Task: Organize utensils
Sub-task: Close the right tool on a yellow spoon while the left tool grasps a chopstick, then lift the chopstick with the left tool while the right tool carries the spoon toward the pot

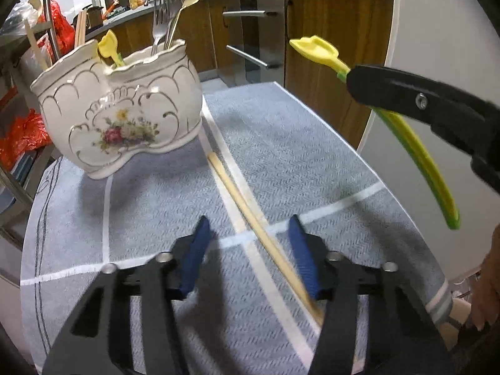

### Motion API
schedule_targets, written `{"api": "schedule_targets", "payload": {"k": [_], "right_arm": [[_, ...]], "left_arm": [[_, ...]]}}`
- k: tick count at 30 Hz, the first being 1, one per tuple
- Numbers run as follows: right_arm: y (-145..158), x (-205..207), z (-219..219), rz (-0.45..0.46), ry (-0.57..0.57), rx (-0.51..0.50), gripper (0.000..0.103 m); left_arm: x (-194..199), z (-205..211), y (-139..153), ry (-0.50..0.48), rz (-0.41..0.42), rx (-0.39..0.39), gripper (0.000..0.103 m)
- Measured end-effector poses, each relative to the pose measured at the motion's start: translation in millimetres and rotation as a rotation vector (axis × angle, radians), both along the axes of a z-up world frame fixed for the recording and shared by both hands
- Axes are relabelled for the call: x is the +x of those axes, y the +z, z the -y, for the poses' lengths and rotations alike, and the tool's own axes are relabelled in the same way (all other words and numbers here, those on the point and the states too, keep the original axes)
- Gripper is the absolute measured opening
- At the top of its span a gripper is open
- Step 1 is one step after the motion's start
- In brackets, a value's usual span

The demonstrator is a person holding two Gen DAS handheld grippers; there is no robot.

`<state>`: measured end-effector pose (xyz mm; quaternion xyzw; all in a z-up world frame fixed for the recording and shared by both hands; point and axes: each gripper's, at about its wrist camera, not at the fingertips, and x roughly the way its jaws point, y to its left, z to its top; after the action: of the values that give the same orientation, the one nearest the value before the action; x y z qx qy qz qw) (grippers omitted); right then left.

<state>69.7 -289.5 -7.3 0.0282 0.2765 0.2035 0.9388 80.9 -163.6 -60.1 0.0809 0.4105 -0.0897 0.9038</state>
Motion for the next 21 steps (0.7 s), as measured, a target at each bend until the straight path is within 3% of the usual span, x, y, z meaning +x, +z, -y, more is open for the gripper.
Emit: {"api": "schedule_targets", "payload": {"k": [1,3,16,21], "right_arm": [[0.3,0.1,0.8,0.0,0.0,0.003,0.011],[0.5,0.3,1.5,0.0,0.003,0.007,0.011],[0.8,-1.1,-1.7,0.002,0.017,0.007,0.011],[0.3,-1.9,-3.8,0.008,0.026,0.013,0.011]], "left_arm": [[1.0,0.6,-0.1,0.002,0.001,0.006,0.026],[3.9,-2.6,1.1,-0.008,-0.008,-0.003,0.012],[-1.9,-48.3,13.7,-0.097,-0.014,-0.028,0.003],[-23.6,-70.1,29.6,-0.158,0.07,-0.058,0.003]]}}
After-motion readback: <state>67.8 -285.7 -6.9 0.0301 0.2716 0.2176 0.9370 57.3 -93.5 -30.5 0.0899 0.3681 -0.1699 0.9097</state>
